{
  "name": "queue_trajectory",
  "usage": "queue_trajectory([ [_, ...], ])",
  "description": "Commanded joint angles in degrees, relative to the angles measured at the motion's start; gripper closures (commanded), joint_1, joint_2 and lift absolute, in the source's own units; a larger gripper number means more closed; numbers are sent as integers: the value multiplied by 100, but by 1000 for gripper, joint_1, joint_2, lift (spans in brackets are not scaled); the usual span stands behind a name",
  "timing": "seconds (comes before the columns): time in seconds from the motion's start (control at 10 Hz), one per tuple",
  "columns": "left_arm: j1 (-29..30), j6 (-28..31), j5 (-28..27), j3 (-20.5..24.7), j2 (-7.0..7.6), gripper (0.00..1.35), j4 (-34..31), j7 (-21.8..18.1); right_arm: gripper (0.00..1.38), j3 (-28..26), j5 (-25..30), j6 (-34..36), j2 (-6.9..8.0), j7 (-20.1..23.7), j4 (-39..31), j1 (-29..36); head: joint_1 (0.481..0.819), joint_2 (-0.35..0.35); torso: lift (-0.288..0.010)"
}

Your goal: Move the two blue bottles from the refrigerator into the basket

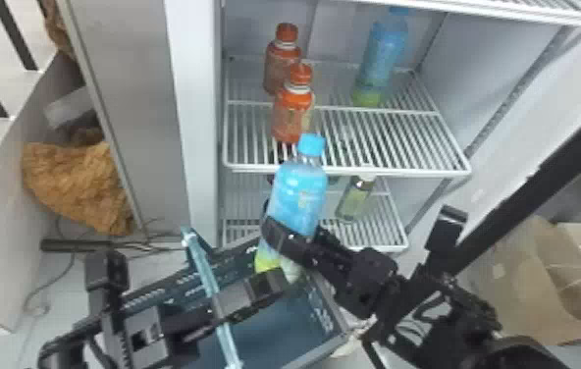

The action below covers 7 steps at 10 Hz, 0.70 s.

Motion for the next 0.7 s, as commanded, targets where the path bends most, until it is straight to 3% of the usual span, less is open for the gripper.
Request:
queue_trajectory([
  [0.0, -13, 1, -10, -11, 0, 1202, 0, 9, 1273, 121, -93, 239, -64, 50, -33, 56, 695, -159, -10],
  [0.1, -27, 1, 1, -11, -9, 1202, 0, 9, 1273, 143, -105, 281, -90, 76, -5, 84, 695, -150, -10],
  [0.2, -27, -13, 1, -11, -9, 1202, 0, 9, 1104, 143, -105, 281, -90, 76, 52, 98, 695, -136, -10],
  [0.4, -27, -13, 12, 0, -9, 1202, 0, 9, 298, 121, -2, 281, -90, 76, 38, 112, 695, -134, -10],
  [0.5, -27, -13, 12, 0, -9, 1202, 0, 9, 56, 109, -13, 281, -90, 76, 38, 112, 695, -137, -10],
  [0.6, -27, -13, 12, 0, -9, 1202, 0, 9, 94, 109, -36, 281, -90, 76, 52, 112, 695, -138, -10],
])
